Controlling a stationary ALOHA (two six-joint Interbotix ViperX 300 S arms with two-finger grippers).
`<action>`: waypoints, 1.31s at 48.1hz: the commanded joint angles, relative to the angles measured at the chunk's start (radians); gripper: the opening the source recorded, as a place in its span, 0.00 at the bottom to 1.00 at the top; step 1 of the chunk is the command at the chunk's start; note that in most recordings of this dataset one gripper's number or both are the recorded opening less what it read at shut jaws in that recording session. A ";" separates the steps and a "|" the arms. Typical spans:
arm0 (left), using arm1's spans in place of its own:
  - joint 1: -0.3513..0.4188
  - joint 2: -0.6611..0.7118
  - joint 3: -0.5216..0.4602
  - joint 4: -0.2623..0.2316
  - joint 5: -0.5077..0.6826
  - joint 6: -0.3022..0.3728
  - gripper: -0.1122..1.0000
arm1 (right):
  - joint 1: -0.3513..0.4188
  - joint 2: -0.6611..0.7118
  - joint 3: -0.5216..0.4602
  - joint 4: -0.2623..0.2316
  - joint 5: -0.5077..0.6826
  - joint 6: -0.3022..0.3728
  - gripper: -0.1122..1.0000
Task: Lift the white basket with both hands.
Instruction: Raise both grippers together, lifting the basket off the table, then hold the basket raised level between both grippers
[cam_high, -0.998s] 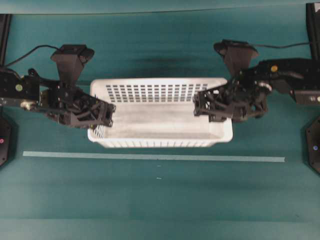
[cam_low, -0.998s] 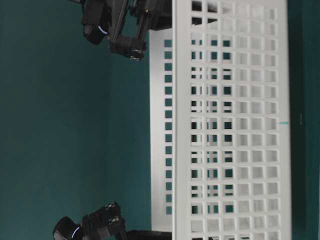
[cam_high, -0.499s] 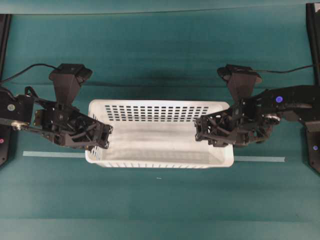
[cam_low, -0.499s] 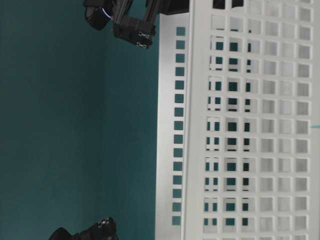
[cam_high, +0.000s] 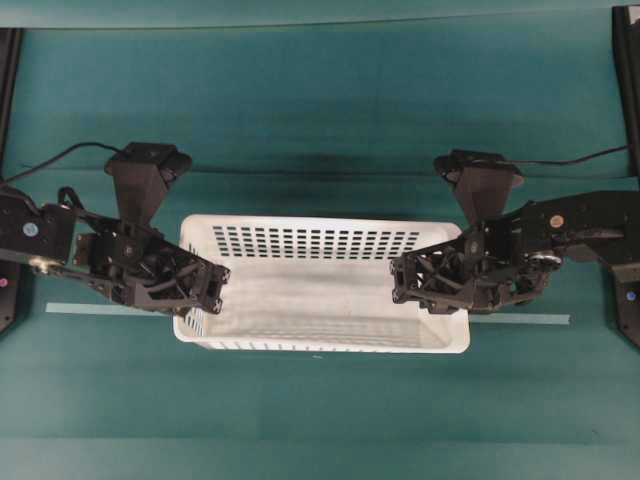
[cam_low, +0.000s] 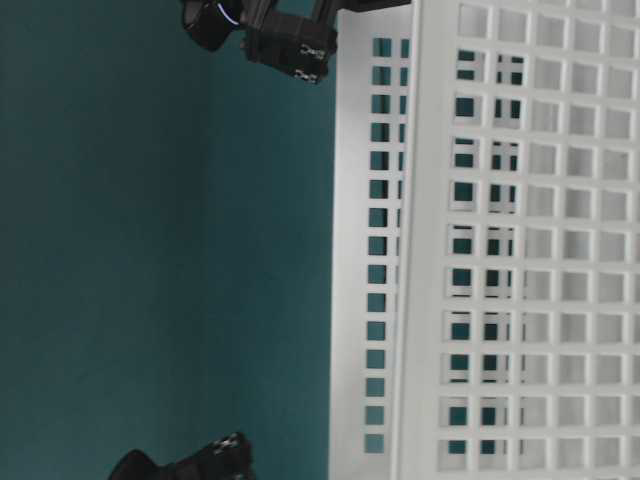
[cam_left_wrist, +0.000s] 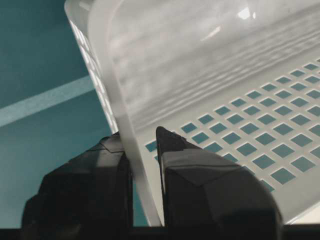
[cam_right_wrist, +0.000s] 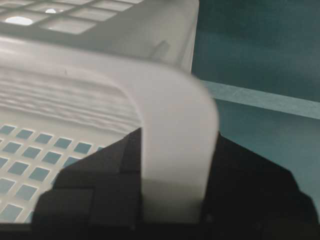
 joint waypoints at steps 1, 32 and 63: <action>-0.008 0.006 -0.014 0.005 -0.005 0.000 0.15 | 0.035 0.009 -0.002 -0.009 -0.003 -0.020 0.26; -0.029 0.028 -0.015 0.005 0.017 -0.005 0.15 | 0.043 0.034 -0.002 -0.009 -0.029 -0.017 0.26; -0.028 0.040 0.017 0.006 0.000 0.003 0.15 | 0.043 0.026 0.051 -0.009 -0.097 0.003 0.26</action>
